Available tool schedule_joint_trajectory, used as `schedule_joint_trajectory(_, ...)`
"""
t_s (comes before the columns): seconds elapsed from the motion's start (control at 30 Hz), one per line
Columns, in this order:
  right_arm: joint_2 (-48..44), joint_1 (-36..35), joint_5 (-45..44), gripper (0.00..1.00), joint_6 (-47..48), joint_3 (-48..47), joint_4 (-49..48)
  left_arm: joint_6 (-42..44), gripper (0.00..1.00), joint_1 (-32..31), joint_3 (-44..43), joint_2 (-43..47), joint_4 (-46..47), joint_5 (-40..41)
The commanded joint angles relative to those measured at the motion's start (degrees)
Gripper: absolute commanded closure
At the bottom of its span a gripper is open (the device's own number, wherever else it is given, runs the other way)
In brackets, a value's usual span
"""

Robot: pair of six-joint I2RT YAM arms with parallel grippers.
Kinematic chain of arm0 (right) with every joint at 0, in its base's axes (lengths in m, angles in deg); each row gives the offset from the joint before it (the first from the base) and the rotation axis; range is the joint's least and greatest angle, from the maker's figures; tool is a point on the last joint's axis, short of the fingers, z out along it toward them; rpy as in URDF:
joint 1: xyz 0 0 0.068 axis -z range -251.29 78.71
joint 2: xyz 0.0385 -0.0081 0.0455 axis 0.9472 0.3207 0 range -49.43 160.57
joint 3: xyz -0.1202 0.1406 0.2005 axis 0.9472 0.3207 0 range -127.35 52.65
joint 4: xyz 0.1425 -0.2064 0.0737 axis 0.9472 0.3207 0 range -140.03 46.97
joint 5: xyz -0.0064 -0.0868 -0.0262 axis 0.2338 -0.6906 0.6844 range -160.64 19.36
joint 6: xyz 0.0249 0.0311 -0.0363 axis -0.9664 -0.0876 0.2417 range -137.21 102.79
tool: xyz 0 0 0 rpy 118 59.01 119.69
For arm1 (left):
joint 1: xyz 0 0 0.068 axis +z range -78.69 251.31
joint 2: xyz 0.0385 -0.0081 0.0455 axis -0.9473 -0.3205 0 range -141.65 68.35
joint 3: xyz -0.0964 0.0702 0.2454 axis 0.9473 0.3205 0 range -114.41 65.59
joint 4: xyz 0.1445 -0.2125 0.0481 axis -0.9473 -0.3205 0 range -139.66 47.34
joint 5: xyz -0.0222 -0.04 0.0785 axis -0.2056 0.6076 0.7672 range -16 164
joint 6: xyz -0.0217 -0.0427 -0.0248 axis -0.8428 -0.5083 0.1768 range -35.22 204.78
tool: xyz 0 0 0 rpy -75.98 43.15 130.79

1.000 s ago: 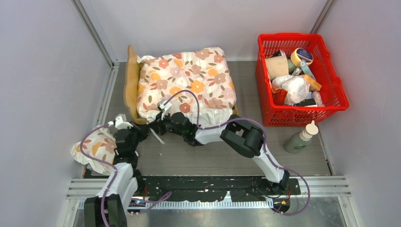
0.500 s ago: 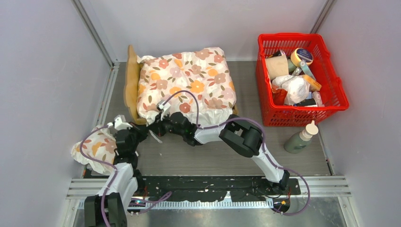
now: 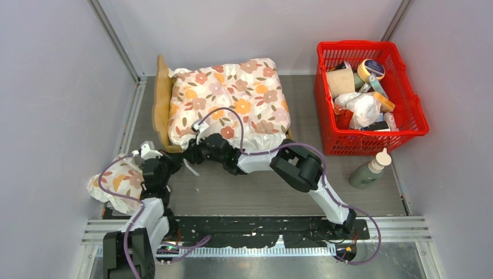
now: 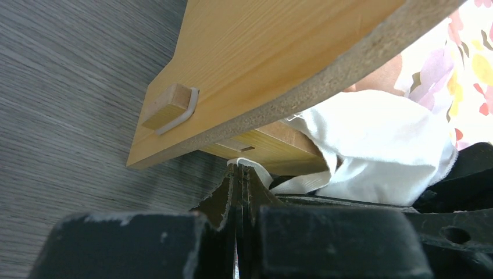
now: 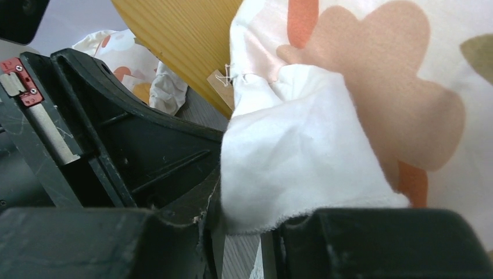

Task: Set up the pet bed
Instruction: Tie the ropes to the bed frame.

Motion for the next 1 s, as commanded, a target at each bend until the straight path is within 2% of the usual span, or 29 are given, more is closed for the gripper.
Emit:
schedule_joint_trajectory(0.0,-2.60,0.43,-1.51,0.69,-1.23,1.01,-0.25,-0.59,1.00,0.40,0.27,-0.91,4.97,-0.48)
schedule_joint_trajectory(0.2,-5.06,0.57,-2.21,0.63,-1.85,5.67,-3.96,-0.62,1.00,0.49,-0.47,-3.13,6.00,-1.98)
schedule_joint_trajectory(0.47,-7.15,1.83,-0.45,0.63,2.08,12.05,-10.12,-0.45,1.00,0.58,-1.11,-4.00,6.16,-2.24)
schedule_joint_trajectory(0.6,-7.71,2.13,-0.68,0.62,10.35,13.65,-11.33,-0.50,1.00,0.65,-1.47,-4.66,6.21,-2.51)
schedule_joint_trajectory(0.77,-8.29,2.76,5.86,0.62,23.07,16.14,-14.14,-0.45,1.00,0.72,-1.66,-5.08,6.36,-2.54)
schedule_joint_trajectory(0.87,-9.28,2.76,10.48,0.61,34.02,16.67,-11.98,-0.45,1.00,0.73,-1.83,-5.42,6.56,-2.61)
schedule_joint_trajectory(0.97,-10.73,2.76,12.35,0.61,40.72,16.87,-8.55,-0.45,1.00,0.76,-1.87,-5.98,7.45,-3.24)
